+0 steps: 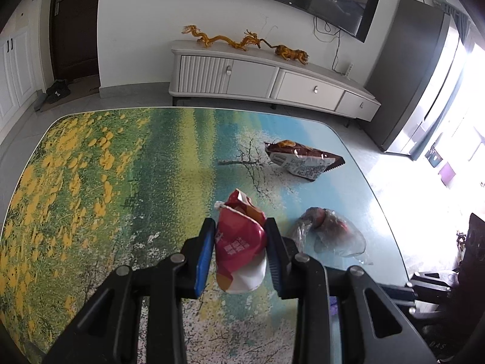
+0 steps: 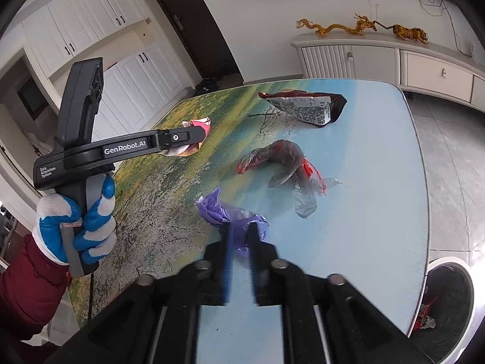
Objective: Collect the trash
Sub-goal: 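Grasp the pink wrapper with the left tool while the right tool grasps the purple bag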
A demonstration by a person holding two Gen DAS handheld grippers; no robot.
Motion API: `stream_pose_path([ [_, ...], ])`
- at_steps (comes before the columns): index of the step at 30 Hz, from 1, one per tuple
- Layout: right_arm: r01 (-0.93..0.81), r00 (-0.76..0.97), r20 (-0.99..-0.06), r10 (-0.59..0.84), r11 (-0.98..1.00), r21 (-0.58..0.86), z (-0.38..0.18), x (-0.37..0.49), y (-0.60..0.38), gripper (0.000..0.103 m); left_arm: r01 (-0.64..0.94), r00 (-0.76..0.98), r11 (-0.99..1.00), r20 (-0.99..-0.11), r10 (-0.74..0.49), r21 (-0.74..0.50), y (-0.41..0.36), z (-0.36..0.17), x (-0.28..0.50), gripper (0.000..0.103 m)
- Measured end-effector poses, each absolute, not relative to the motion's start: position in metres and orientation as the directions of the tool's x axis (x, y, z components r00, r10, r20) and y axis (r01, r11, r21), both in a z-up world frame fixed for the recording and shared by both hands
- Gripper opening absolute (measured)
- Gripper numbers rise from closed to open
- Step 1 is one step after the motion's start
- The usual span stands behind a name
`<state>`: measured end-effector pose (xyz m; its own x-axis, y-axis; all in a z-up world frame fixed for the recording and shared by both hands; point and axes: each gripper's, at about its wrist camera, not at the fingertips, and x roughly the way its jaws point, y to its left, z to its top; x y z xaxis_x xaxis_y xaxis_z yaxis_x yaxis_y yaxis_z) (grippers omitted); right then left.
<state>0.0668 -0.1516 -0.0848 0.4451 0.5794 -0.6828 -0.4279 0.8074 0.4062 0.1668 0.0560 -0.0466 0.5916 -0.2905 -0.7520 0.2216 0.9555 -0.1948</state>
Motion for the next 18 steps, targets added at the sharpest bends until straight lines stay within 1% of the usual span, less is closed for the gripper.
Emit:
stream_pose_path([
  [1, -0.426, 0.448, -0.682, 0.579, 0.808, 0.407, -0.086, 0.066, -0.152, 0.038, 0.221, 0.592, 0.955, -0.752, -0.291, -0.196, 0.057, -0.047, 0.166, 0.031],
  [2, -0.425, 0.451, -0.678, 0.580, 0.808, 0.409, -0.086, 0.066, -0.151, 0.044, 0.220, 0.592, 0.956, -0.751, -0.291, -0.197, 0.058, -0.047, 0.165, 0.031],
  [8, -0.434, 0.444, -0.685, 0.578, 0.807, 0.400, -0.088, 0.072, -0.144, 0.044, 0.220, 0.592, 0.951, -0.746, -0.306, -0.216, 0.060, -0.049, 0.164, 0.031],
  [15, -0.435, 0.426, -0.716, 0.554, 0.819, 0.375, -0.101, 0.083, -0.130, 0.043, 0.231, 0.601, 0.952, -0.740, -0.302, -0.201, 0.059, -0.047, 0.156, 0.031],
  [16, -0.433, 0.427, -0.719, 0.548, 0.822, 0.370, -0.103, 0.082, -0.129, 0.041, 0.231, 0.607, 0.953, -0.736, -0.298, -0.196, 0.059, -0.044, 0.153, 0.031],
  [17, -0.432, 0.424, -0.718, 0.553, 0.820, 0.377, -0.104, 0.081, -0.129, 0.031, 0.231, 0.613, 0.954, -0.733, -0.295, -0.192, 0.058, -0.042, 0.151, 0.031],
  [18, -0.429, 0.424, -0.715, 0.556, 0.818, 0.382, -0.104, 0.081, -0.129, 0.030, 0.231, 0.618, 0.955, -0.729, -0.293, -0.188, 0.058, -0.040, 0.148, 0.031],
])
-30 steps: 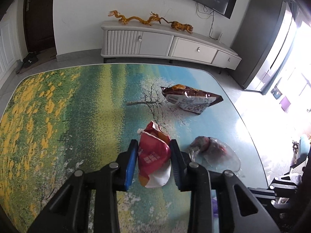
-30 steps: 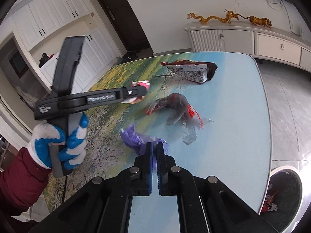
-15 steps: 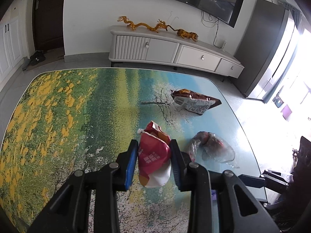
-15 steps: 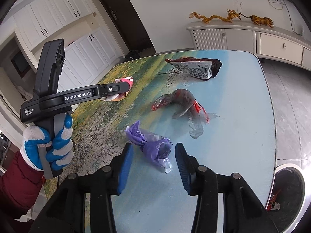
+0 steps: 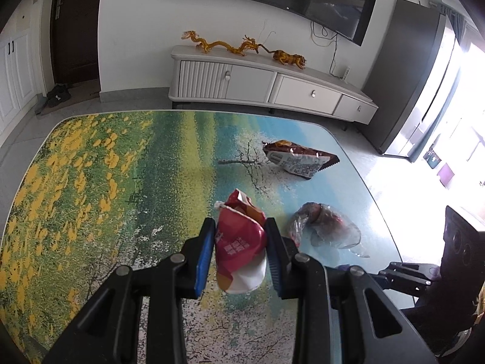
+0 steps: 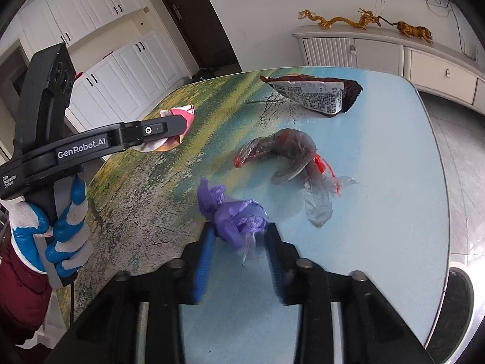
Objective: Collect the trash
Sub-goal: 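Grasp the pink wrapper with the left tool while the right tool grasps the purple bag, then carry both items to the bin and open both tools to drop them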
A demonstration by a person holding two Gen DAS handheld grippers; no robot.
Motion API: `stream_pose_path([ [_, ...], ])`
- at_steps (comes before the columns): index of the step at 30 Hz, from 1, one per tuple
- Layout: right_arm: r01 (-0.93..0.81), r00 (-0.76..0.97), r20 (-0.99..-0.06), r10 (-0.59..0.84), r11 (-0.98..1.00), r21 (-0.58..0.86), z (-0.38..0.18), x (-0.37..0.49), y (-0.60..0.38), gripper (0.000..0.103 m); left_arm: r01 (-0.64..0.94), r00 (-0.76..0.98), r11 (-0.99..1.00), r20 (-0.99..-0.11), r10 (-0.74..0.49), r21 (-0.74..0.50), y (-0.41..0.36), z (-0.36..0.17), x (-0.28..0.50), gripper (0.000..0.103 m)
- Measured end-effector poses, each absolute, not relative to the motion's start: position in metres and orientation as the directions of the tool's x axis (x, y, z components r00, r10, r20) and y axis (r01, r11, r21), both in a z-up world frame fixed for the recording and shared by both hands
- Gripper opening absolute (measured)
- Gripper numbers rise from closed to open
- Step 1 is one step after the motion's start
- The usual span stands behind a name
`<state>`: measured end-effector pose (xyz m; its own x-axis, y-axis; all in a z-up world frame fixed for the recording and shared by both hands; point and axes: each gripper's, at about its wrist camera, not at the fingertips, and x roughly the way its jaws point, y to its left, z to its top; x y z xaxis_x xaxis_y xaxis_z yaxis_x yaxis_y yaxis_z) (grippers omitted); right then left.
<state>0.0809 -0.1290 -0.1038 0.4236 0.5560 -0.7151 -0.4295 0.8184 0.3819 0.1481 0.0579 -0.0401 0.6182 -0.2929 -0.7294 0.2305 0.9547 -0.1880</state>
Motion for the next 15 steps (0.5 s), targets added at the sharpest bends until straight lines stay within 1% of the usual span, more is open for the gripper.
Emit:
stream_pose_path([
  [2, -0.430, 0.434, -0.708, 0.557, 0.819, 0.380, -0.100, 0.077, -0.130, 0.029, 0.233, 0.631, 0.956, -0.720, -0.290, -0.181, 0.056, -0.035, 0.141, 0.031],
  [4, -0.434, 0.447, -0.698, 0.560, 0.817, 0.378, -0.095, 0.071, -0.131, 0.026, 0.237, 0.639, 0.955, -0.711, -0.293, -0.181, 0.054, -0.029, 0.135, 0.031],
  [5, -0.437, 0.452, -0.693, 0.562, 0.816, 0.378, -0.092, 0.069, -0.130, 0.008, 0.239, 0.642, 0.954, -0.707, -0.297, -0.183, 0.053, -0.027, 0.132, 0.031],
  [15, -0.444, 0.519, -0.639, 0.568, 0.817, 0.367, -0.064, 0.034, -0.144, 0.008, 0.281, 0.665, 0.944, -0.675, -0.320, -0.170, 0.034, -0.001, 0.106, 0.031],
])
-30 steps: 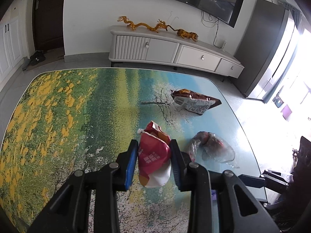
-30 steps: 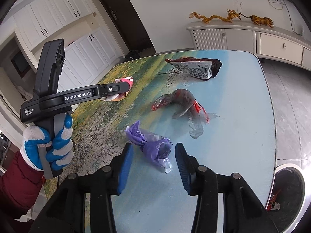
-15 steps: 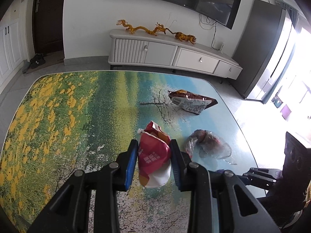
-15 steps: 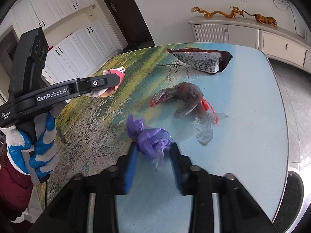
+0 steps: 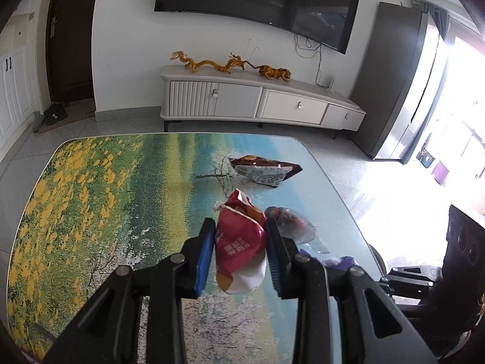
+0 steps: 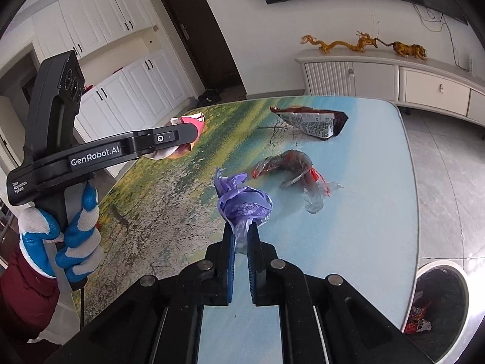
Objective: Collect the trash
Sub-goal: 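Carry both items to the bin and open both tools to drop them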
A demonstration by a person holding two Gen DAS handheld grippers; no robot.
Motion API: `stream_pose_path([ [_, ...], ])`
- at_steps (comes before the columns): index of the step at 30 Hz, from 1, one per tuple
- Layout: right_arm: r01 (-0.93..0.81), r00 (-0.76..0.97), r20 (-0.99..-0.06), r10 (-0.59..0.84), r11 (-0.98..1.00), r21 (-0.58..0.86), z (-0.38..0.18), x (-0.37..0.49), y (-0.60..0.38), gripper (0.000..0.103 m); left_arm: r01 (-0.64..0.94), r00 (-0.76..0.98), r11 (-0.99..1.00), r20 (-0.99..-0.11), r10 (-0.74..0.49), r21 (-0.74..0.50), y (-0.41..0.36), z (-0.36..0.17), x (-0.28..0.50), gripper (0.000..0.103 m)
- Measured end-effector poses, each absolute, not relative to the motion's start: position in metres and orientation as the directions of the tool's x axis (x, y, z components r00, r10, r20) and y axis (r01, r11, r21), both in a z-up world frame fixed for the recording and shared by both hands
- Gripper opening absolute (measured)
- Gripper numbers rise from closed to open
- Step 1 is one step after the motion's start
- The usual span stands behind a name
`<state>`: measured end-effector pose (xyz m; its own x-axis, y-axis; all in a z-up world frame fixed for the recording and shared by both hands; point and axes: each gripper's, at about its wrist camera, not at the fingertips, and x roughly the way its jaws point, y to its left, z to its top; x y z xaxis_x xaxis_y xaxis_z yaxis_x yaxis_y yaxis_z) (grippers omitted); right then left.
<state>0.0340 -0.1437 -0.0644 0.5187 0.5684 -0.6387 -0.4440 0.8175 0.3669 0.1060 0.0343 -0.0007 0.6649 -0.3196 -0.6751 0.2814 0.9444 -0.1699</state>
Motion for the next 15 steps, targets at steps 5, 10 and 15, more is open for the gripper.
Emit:
stream_pose_path([
  [5, -0.404, 0.574, -0.607, 0.550, 0.835, 0.374, -0.050, 0.017, -0.172, 0.008, 0.326, 0.669, 0.932, -0.658, -0.345, -0.158, 0.013, 0.012, 0.093, 0.031],
  [10, -0.317, 0.643, -0.585, 0.495, 0.867, 0.384, -0.042, -0.001, -0.221, 0.008, 0.410, 0.651, 0.900, -0.644, -0.403, -0.148, -0.029, 0.024, 0.080, 0.031],
  [15, -0.175, 0.701, -0.586, 0.407, 0.895, 0.411, -0.052, -0.017, -0.283, 0.008, 0.505, 0.602, 0.852, -0.650, -0.463, -0.139, -0.085, 0.026, 0.074, 0.031],
])
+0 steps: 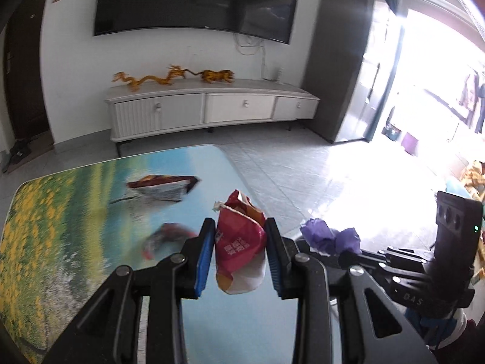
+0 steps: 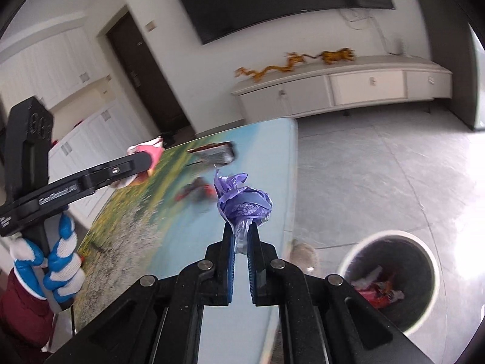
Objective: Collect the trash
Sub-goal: 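Carry both items to the bin and open both tools to drop them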
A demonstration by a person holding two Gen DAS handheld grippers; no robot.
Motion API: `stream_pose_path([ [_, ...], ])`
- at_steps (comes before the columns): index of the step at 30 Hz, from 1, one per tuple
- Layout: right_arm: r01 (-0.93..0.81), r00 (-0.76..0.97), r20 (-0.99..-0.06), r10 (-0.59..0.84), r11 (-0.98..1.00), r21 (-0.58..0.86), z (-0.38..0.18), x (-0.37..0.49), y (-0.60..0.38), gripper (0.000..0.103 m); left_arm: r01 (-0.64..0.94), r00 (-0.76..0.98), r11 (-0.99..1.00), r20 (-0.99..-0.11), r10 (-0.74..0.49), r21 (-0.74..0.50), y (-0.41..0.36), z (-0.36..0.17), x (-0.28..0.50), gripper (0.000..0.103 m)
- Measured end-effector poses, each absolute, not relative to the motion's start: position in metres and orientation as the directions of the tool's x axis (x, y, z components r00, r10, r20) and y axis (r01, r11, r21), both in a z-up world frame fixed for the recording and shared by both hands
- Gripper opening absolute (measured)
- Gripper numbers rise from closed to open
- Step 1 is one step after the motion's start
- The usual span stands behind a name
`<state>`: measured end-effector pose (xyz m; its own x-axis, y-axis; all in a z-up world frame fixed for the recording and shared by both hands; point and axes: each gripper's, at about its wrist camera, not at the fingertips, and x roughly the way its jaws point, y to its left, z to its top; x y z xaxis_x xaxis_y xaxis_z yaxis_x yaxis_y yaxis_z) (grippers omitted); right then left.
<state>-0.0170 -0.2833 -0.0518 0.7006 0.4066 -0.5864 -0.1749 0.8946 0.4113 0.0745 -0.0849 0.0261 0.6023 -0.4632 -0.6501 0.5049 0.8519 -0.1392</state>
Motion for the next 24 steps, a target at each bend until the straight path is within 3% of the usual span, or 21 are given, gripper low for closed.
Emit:
stream_pose_path([
  [8, 0.075, 0.717, -0.647, 0.259, 0.894, 0.441, -0.091, -0.030, -0.377, 0.008, 0.634, 0.473, 0.758, -0.699, -0.536, -0.153, -0.181, 0.001, 0.080, 0.031],
  [16, 0.268, 0.654, -0.736, 0.175, 0.856, 0.442, -0.144, -0.016, -0.432, 0.013, 0.677, 0.326, 0.696, -0.749, -0.576, -0.241, -0.259, -0.041, 0.097, 0.034],
  [20, 0.343, 0.631, -0.764, 0.134, 0.835, 0.430, -0.164, -0.015, -0.451, 0.050, 0.687, 0.276, 0.674, -0.760, -0.588, -0.272, -0.283, -0.057, 0.104, 0.040],
  [21, 0.358, 0.627, -0.768, 0.128, 0.829, 0.430, -0.167, -0.016, -0.456, 0.053, 0.687, 0.270, 0.673, -0.762, -0.588, -0.276, -0.287, -0.059, 0.104, 0.046],
  [24, 0.389, 0.619, -0.778, 0.111, 0.816, 0.427, -0.173, -0.017, -0.464, 0.053, 0.679, 0.243, 0.667, -0.762, -0.600, -0.308, -0.294, -0.066, 0.109, 0.050],
])
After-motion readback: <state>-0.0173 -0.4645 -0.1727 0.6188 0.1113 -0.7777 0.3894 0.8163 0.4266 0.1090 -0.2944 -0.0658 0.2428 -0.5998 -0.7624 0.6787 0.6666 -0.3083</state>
